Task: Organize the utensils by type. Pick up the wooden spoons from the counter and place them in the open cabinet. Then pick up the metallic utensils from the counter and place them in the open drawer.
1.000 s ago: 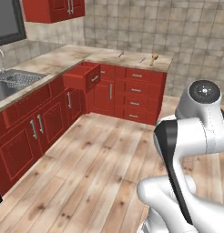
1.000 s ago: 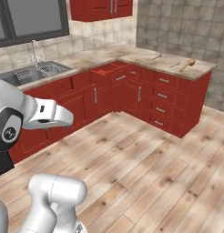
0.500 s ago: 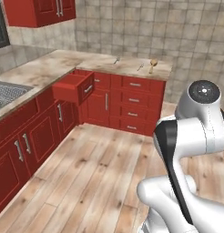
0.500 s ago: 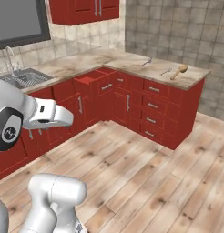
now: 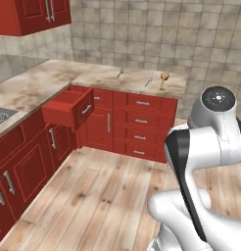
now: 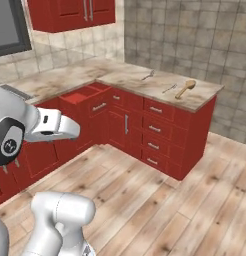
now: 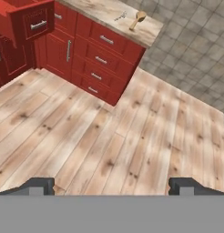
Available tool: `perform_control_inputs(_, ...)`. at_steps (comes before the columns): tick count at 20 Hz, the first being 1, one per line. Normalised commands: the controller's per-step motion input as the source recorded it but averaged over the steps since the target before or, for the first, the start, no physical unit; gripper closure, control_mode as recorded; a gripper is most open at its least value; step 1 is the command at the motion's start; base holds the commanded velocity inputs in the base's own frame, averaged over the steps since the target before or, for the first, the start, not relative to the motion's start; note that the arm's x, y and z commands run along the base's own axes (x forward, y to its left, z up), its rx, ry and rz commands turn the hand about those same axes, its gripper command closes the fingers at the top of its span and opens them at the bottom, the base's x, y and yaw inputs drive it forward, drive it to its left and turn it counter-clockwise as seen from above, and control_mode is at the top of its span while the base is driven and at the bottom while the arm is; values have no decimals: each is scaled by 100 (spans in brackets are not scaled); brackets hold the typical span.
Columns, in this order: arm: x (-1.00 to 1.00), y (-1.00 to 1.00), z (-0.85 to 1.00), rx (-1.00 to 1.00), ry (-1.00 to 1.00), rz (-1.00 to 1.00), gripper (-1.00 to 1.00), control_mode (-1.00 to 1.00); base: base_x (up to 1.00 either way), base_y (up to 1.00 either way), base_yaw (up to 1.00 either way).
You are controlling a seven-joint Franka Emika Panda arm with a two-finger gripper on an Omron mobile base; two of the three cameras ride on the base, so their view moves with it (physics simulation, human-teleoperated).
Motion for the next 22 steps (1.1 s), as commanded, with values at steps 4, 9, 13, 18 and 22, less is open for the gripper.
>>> perform_control_inputs(4,0,0,0,0,0,0,-100,100,91,-25,-2)
perform_control_inputs(9,0,0,0,0,0,0,-100,100,94,-20,-1)
perform_control_inputs(13,0,0,0,0,0,0,-100,100,89,-4,-14)
perform_control_inputs(18,0,0,0,0,0,0,-100,100,86,0,-26)
perform_control_inputs(22,0,0,0,0,0,0,-100,100,82,0,-29)
